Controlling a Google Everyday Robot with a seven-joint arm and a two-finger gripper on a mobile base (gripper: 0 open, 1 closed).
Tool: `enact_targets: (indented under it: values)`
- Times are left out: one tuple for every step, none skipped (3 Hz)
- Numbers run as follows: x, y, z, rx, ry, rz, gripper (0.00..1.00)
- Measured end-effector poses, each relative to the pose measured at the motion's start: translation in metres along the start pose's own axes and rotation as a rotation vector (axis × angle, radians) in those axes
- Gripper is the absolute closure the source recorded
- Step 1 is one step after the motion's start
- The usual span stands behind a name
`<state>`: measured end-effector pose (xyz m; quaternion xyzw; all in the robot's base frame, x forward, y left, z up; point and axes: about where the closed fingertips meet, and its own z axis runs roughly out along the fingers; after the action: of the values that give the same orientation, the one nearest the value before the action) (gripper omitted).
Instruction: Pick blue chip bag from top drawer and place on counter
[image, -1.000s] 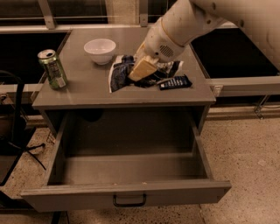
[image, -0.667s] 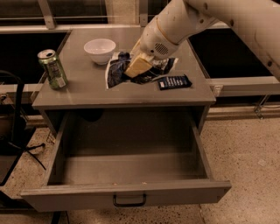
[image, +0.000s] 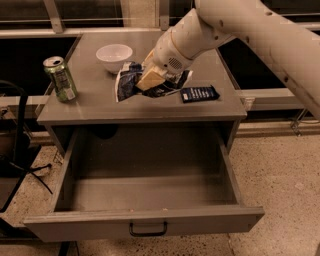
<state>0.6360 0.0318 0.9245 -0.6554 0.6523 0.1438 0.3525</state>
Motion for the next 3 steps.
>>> enact_targets:
  values:
    - [0.001,-0.006,0.017,0.0,-0.027,-0.006,1.0]
    - [-0.004,-0.013,0.035,-0.003,-0.054,-0.021,1.0]
    - [-0.012,-0.021,0.05,-0.009,-0.076,-0.047,1.0]
